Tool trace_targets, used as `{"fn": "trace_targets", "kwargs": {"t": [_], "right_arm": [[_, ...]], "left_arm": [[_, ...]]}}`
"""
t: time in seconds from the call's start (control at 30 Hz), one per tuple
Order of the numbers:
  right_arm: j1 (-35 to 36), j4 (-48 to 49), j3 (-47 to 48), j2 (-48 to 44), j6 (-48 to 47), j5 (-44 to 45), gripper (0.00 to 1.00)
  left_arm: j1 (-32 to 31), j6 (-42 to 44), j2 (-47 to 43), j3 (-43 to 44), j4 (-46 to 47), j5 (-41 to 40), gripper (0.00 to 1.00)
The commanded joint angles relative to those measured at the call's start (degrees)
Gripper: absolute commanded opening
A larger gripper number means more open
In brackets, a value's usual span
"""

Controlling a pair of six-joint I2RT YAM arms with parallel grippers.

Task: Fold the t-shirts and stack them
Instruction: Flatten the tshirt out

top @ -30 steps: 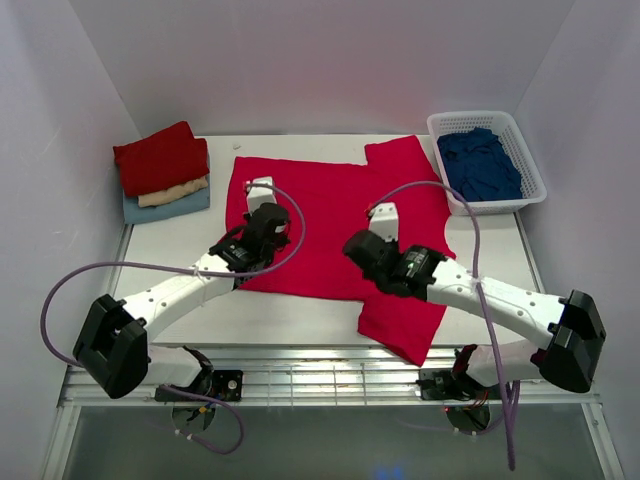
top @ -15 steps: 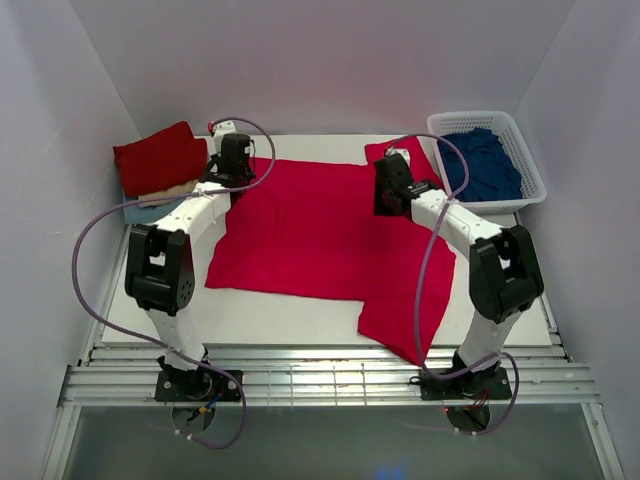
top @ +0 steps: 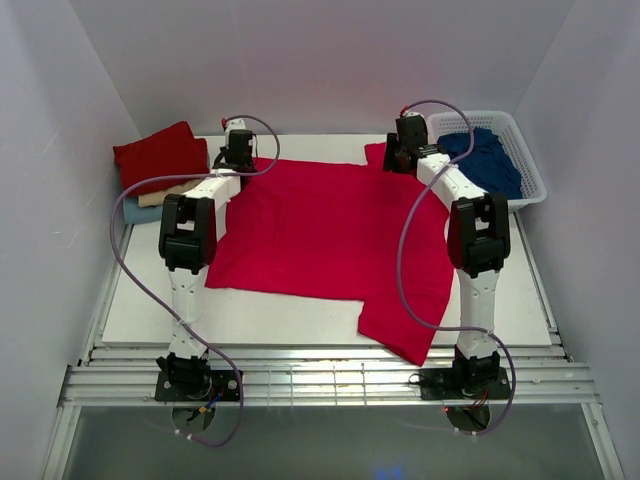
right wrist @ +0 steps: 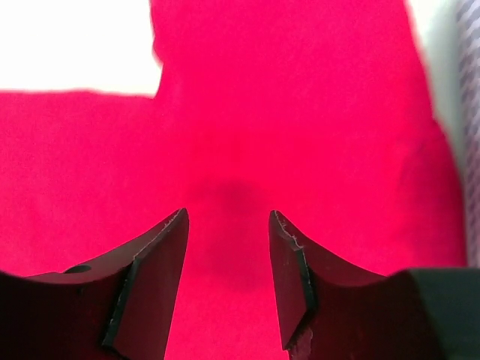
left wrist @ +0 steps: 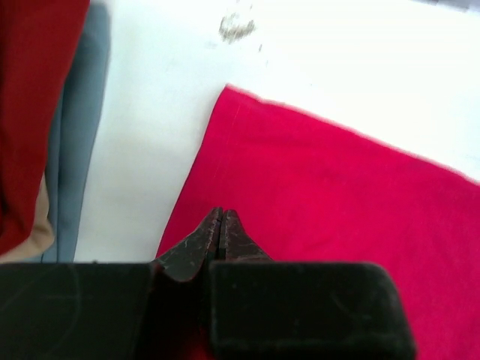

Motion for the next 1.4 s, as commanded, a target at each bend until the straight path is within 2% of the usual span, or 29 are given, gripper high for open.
{"fn": "trace_targets", "kwargs": {"t": [0.0,0.1,0.2,0.33,0.73,0.97,1.03,1.23,1.37], "right_arm": [[-2.1,1.5,7.0,4.6,-1.4,-2.3,0.54],[-2.8,-0.1,12.9,8.4,-2.1,-2.8,0.56],[-2.9,-0.5,14.4,9.8,-2.2,-3.6,0.57],[-2.9,1.4,10.8,8.3,-1.5,-4.5,0.57],[-2.8,3.2,4.5,4.4,-2.8,-3.7,0.58],[-2.9,5.1,-0.6,1.5,-2.9,-3.5,0.58],[-2.9,5.7,-1.6,0.8,-2.9,-3.8,0.58],[-2.2,10.0,-9.5,-5.8,-2.9,-6.4,0.58],[-0.7,11.6,-16.2,-12.8,-2.8,-10.9,0.58]], "left_arm": [[0.9,3.5,0.5,5.3,4.8,-0.2,0.11],[1.5,5.3,3.1,7.8,6.9,-0.3,0.11],[2.2,6.3,5.7,10.6,7.4,0.5,0.12],[3.0,5.7,9.5,15.0,3.2,1.1,0.12],[4.6,3.4,12.3,15.6,3.5,5.6,0.11],[4.8,2.3,12.4,15.7,1.8,3.3,0.09],[4.9,1.7,10.0,10.9,3.7,2.3,0.08],[3.2,-0.3,-7.1,-7.5,18.0,0.0,0.06],[1.0,-1.3,-18.5,-17.8,23.3,-3.9,0.08]]}}
